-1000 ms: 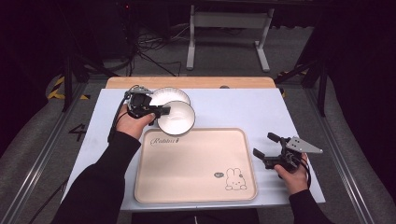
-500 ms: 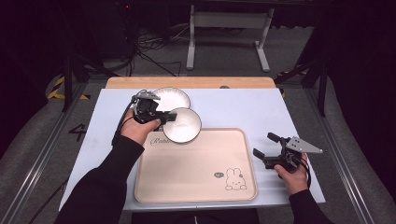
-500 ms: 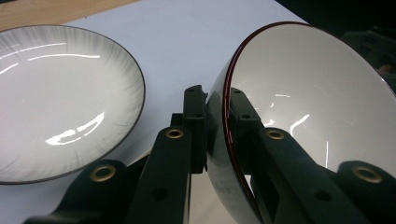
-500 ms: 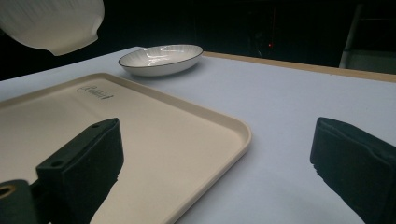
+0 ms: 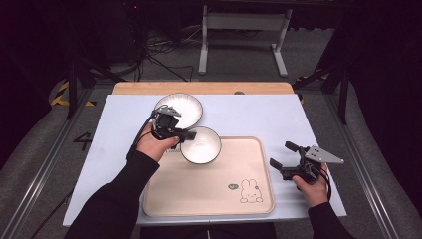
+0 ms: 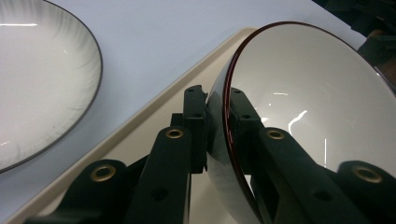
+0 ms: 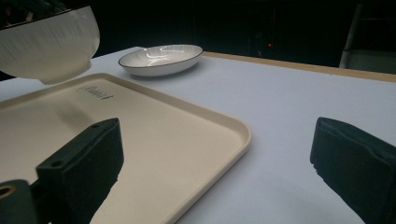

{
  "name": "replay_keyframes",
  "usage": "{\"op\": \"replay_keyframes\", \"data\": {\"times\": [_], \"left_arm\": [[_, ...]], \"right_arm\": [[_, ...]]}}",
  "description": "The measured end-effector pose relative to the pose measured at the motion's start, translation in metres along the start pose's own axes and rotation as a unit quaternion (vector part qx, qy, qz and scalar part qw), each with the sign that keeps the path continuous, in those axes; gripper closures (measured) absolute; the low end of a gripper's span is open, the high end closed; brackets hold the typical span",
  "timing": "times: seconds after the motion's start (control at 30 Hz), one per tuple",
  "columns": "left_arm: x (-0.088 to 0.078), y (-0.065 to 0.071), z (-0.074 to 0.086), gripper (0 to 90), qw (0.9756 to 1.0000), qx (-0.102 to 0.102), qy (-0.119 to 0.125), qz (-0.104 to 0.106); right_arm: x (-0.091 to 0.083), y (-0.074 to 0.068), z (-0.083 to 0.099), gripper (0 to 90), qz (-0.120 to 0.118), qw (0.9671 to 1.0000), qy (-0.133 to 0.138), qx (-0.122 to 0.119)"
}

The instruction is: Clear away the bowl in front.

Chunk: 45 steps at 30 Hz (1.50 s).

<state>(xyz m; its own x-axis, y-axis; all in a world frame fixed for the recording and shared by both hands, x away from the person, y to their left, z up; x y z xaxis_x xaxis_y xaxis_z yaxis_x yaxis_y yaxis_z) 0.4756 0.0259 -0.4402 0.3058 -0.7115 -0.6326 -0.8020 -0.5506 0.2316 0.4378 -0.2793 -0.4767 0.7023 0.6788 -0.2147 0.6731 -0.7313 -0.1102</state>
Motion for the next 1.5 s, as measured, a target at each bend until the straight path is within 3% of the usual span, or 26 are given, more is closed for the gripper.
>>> {"op": "replay_keyframes", "data": {"times": [0.47,1.5], "left_arm": [[0.020,0.016,0.017,80.8,0.9994,0.003,-0.025,0.022],[0.046,0.022,0.040,80.3,0.9974,0.003,-0.061,0.037]], "right_arm": [[0.000,0.000,0.000,3.5,0.000,1.0000,0.000,0.000],[0.000,0.000,0.000,3.5,-0.001,1.0000,0.001,0.000]]}}
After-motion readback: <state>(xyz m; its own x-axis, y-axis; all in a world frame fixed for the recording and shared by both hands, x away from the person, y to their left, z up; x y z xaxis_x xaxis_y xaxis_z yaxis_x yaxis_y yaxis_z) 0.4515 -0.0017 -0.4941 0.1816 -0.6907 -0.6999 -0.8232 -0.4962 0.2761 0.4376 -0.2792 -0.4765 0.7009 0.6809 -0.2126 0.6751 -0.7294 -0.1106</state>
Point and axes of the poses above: each handheld gripper's, and its own axes: x roughly forward along the jaws, z roughly out of its underside, y roughly to its right, the point moved 10 cm from there along x, roughly forward along the jaws, and after that the axes turned 3 degrees about x, right-handed, at the moved point
